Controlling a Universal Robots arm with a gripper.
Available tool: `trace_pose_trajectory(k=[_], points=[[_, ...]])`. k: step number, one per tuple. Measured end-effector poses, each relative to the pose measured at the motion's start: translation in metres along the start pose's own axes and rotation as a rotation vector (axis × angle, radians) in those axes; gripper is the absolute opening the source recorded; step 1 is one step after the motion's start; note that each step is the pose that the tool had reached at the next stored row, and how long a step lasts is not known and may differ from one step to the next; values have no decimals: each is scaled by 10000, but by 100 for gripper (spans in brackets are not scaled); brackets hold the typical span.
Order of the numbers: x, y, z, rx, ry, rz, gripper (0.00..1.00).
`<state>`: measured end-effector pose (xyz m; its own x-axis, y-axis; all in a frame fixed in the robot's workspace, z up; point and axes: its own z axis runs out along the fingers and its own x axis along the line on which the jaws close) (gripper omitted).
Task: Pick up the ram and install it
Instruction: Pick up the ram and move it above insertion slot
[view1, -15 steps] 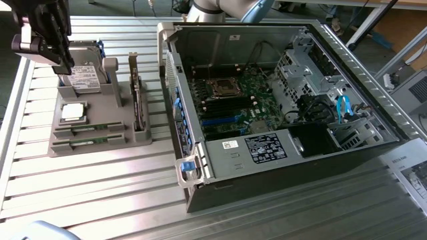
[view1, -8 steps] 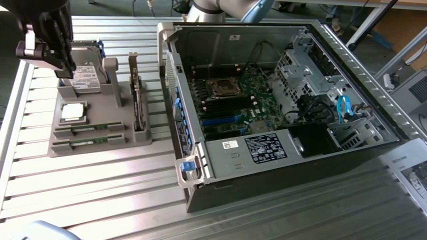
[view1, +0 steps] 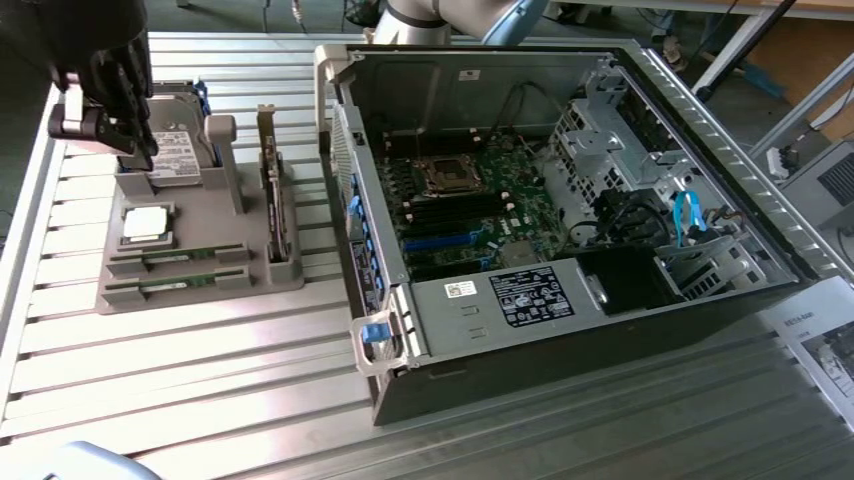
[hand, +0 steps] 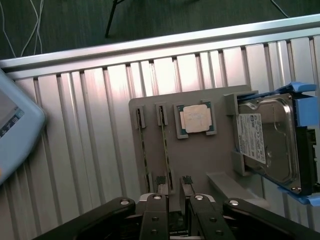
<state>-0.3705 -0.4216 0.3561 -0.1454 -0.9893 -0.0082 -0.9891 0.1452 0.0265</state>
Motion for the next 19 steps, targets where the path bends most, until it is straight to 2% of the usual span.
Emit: trace_pose_trajectory(k=[19], points=[[4,-7,347,0,1,-5,24]])
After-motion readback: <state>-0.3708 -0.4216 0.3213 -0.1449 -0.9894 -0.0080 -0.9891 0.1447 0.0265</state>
